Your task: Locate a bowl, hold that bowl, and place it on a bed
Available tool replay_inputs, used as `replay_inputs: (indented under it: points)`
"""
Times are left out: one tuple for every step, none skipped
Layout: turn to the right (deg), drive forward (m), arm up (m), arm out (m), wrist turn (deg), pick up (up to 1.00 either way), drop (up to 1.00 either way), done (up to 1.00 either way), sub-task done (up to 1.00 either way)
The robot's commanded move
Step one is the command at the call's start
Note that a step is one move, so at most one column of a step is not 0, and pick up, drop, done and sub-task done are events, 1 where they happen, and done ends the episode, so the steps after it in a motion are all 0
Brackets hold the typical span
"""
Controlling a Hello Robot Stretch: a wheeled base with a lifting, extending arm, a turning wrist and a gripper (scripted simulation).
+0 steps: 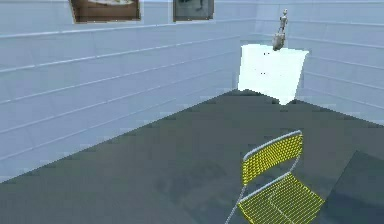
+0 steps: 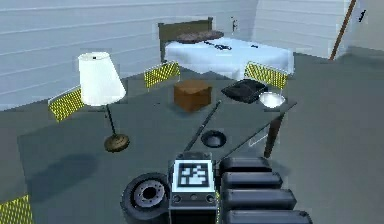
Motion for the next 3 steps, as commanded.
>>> replay_inputs:
  points:
    - [0.0, 1.0, 0.0, 0.0, 0.0, 0.0, 0.0, 0.0, 0.0]
    - [27.0, 0.0, 0.0, 0.0, 0.0, 0.0, 0.0, 0.0, 0.0]
    - [0.0, 1.0, 0.0, 0.0, 0.0, 0.0, 0.0, 0.0, 0.0]
